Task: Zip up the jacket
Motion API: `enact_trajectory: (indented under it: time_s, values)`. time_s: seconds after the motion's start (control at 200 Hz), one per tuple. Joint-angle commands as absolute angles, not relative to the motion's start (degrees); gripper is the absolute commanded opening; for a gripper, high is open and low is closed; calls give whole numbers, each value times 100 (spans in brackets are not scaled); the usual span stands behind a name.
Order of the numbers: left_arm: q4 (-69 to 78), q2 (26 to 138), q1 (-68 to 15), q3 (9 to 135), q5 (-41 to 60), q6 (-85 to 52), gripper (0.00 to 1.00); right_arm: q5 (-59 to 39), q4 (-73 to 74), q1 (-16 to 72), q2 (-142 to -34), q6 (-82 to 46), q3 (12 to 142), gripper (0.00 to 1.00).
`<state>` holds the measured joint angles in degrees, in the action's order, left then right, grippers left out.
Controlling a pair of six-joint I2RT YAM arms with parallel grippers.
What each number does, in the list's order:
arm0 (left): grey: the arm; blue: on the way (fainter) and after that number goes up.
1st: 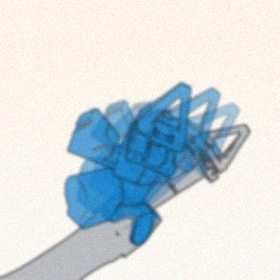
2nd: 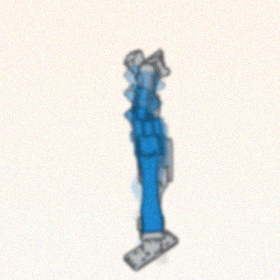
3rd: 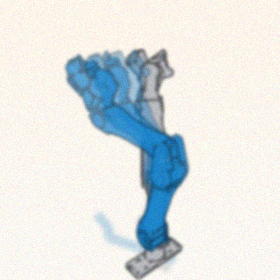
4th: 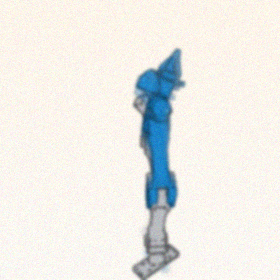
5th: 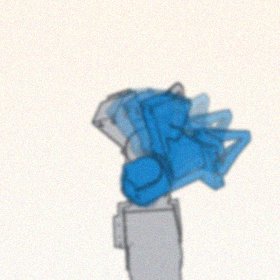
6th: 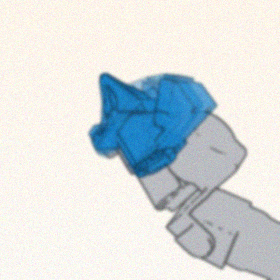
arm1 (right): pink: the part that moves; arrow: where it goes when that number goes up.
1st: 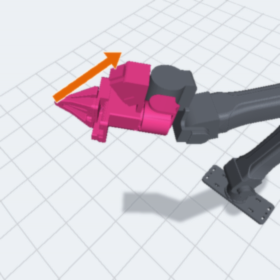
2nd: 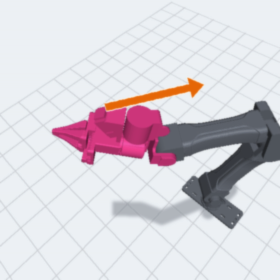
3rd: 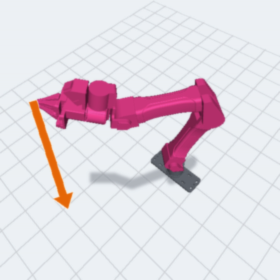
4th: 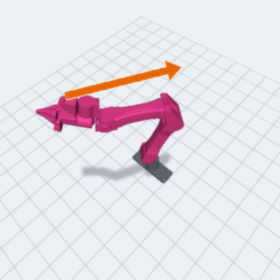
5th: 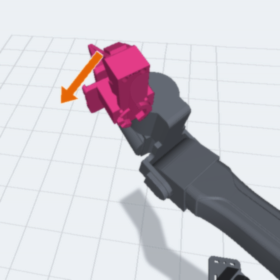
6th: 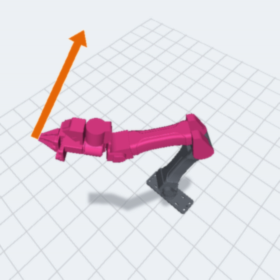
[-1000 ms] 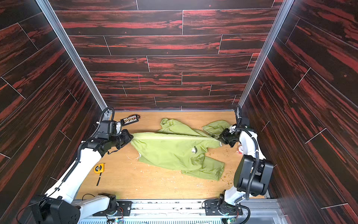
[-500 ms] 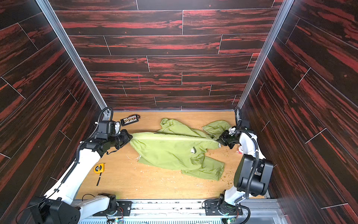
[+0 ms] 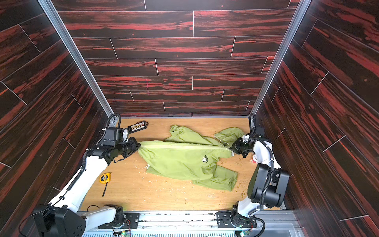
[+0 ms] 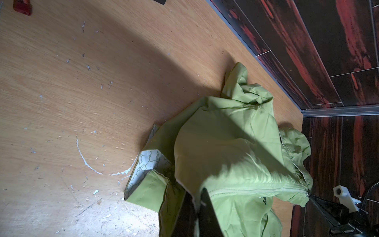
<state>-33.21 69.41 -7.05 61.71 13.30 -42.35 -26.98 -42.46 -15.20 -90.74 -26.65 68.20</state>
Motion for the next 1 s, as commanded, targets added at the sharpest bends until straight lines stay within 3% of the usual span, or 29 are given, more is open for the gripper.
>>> enact_trajectory:
  time_s: [0.0,0.185,0.311,0.341,0.461,0.471,0.481,0.501,0.561,0.641,0.912,0.997]
  values:
    - [-3349,6886,-633,6329,1028,-4153,0,-2124,-4357,-1574,-8899,-2672,6927,0]
    - [-3358,6862,-633,6294,1077,-4141,0,-2261,-4301,-1574,-8908,-2663,6870,0]
    - [-3351,6934,-633,6291,1290,-4142,0,-3035,-4090,-1558,-8921,-2637,6776,0]
    - [-3349,6964,-632,6294,1330,-4141,3,-3277,-4013,-1550,-8919,-2619,6748,5]
    - [-3167,7075,-632,6361,1407,-4136,51,-3649,-3961,-1451,-8843,-2532,6739,40]
    - [-3171,7075,-630,6365,1382,-4134,76,-3624,-3968,-1446,-8824,-2532,6730,43]
    - [-3177,7075,-632,6377,1358,-4132,91,-3591,-3971,-1438,-8800,-2536,6725,46]
    - [-3192,7075,-632,6384,1291,-4133,99,-3510,-3987,-1441,-8752,-2546,6712,51]
    - [-3246,7045,-627,6422,1008,-4140,99,-3152,-4057,-1443,-8592,-2565,6715,61]
    - [-3486,7039,-624,6561,722,-4092,100,-2737,-4156,-1459,-8429,-2605,6790,66]
    - [-3050,6913,-621,7235,290,-3537,100,-2040,-3772,-1445,-7895,-2940,7642,68]
    - [-2656,6836,-624,7386,212,-3267,100,-1279,-3158,-1321,-7401,-2983,7640,67]
